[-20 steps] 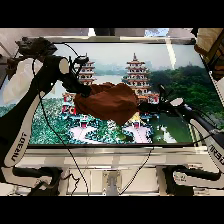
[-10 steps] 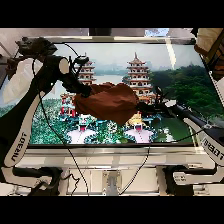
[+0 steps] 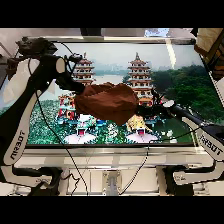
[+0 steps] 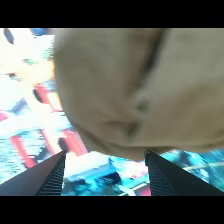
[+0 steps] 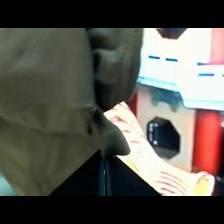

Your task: Fold the shirts.

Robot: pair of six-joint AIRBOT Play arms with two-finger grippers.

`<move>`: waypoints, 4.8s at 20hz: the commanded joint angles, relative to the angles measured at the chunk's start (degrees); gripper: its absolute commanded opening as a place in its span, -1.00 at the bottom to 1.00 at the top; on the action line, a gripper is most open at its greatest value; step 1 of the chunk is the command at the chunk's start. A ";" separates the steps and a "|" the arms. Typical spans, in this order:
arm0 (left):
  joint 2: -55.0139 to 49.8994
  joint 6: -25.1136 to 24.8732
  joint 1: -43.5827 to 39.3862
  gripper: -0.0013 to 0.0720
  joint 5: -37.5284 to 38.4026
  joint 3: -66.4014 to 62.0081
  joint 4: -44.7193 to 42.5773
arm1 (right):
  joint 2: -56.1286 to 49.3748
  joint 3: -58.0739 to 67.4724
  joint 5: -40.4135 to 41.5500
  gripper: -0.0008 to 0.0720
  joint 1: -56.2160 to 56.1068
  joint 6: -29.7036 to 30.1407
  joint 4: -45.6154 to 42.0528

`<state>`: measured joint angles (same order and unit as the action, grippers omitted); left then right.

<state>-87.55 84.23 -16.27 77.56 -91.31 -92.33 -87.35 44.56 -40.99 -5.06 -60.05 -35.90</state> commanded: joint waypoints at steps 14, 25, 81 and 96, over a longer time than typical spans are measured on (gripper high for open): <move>-14.47 -3.26 14.99 0.10 -3.72 6.69 29.97 | -0.17 0.00 -0.92 -0.90 -0.04 1.55 1.51; -9.60 -9.14 14.86 -0.92 -6.54 1.90 36.94 | 3.54 6.36 -0.66 -0.90 0.00 4.17 2.05; -12.74 -18.32 15.96 0.50 -13.57 -29.14 48.78 | 12.20 25.97 -18.75 0.07 7.21 -10.80 -24.41; -9.03 -16.48 17.09 0.61 3.50 -20.79 23.30 | 9.97 2.62 1.97 0.32 -9.38 -8.79 2.19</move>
<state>-96.55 67.18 0.40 79.81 -113.25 -67.33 -76.16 48.82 -44.77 -11.05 -69.87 -38.96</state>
